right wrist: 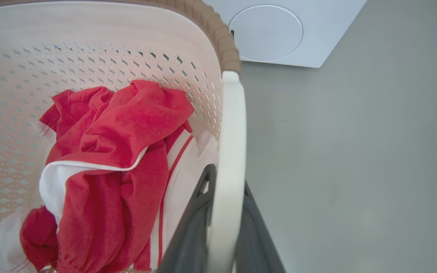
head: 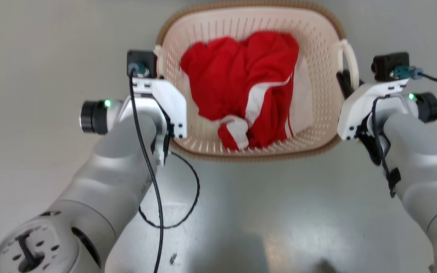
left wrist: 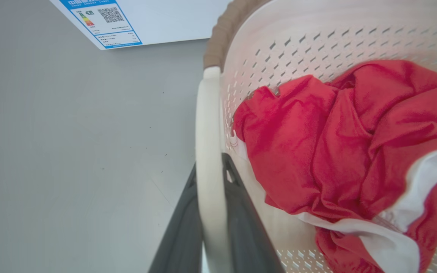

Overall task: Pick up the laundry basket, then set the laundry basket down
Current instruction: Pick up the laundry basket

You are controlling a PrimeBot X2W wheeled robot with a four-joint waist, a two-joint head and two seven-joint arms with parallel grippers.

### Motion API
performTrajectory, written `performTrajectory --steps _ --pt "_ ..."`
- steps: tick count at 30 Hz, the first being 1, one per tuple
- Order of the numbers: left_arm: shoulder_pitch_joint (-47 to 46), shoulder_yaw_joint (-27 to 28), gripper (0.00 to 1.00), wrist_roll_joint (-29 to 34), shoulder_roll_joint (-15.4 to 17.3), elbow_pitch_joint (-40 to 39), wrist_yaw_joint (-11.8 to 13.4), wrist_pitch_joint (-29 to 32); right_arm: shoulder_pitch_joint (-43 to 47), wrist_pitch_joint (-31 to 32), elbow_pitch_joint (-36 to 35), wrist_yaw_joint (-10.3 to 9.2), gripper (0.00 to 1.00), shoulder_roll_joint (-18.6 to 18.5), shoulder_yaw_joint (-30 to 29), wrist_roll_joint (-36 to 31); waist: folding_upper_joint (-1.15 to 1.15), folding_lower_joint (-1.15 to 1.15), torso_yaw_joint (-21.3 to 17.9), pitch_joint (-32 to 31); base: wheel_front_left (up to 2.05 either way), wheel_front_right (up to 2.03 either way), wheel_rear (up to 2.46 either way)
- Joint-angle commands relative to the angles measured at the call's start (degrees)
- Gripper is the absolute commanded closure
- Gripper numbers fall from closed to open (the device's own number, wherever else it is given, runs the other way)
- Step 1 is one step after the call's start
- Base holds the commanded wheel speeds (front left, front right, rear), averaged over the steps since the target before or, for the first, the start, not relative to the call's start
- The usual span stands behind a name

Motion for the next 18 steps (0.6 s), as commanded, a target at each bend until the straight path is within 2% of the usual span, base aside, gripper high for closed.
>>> performTrajectory --steps 1,18 --pt "0.4 0.2 1.00 -0.3 0.9 -0.1 -0.3 0.0 3.2 0.5 -0.7 0.42 1.00 0.3 1.0 0.5 0.00 0.00 -0.1 -3.0 0.00 0.00 0.00" --pt "9.1 -1.0 1.00 1.4 0.9 0.9 -4.3 7.5 10.2 8.6 -2.4 0.42 1.00 1.6 5.9 4.9 0.00 0.00 -0.9 -18.2 0.00 0.00 0.00"
